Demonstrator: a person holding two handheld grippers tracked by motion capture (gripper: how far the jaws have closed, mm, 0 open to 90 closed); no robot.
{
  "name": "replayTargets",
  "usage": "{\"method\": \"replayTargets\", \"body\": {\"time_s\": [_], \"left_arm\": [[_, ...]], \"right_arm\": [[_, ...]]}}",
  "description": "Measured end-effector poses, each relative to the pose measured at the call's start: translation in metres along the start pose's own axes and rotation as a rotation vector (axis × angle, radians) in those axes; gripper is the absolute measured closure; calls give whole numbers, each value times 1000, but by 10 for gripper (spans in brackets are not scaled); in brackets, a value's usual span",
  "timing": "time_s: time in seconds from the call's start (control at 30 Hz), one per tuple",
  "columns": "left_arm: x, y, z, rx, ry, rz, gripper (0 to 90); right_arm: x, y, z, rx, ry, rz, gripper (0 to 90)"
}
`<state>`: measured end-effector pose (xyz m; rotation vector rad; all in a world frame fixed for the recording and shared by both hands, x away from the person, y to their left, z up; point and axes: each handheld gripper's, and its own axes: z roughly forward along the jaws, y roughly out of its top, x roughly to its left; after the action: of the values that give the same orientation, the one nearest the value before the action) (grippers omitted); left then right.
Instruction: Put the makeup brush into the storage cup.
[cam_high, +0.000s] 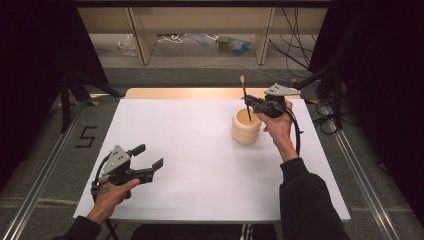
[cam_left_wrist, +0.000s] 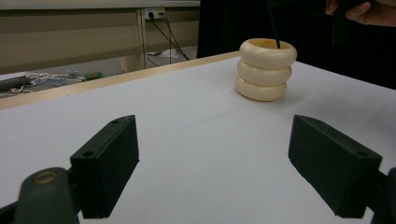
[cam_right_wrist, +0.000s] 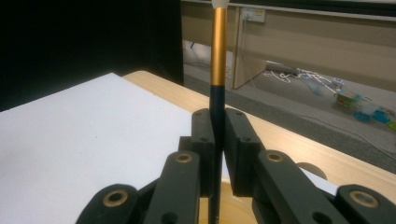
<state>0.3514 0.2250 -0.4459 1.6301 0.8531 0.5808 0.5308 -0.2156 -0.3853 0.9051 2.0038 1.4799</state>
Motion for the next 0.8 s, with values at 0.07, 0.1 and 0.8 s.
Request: {"method": "replayTargets", "body": {"time_s": [0.07,0.1,0.8], "left_arm": [[0,0,0,-1,0,-1,160],[0,0,0,-1,0,0,160],[0,0,0,-2,-2,5,160]], "right_arm": [[0,-1,1,1,0,0,831],[0,-1,0,10,1,-2,831],[1,-11,7,53,1,8,831]]}}
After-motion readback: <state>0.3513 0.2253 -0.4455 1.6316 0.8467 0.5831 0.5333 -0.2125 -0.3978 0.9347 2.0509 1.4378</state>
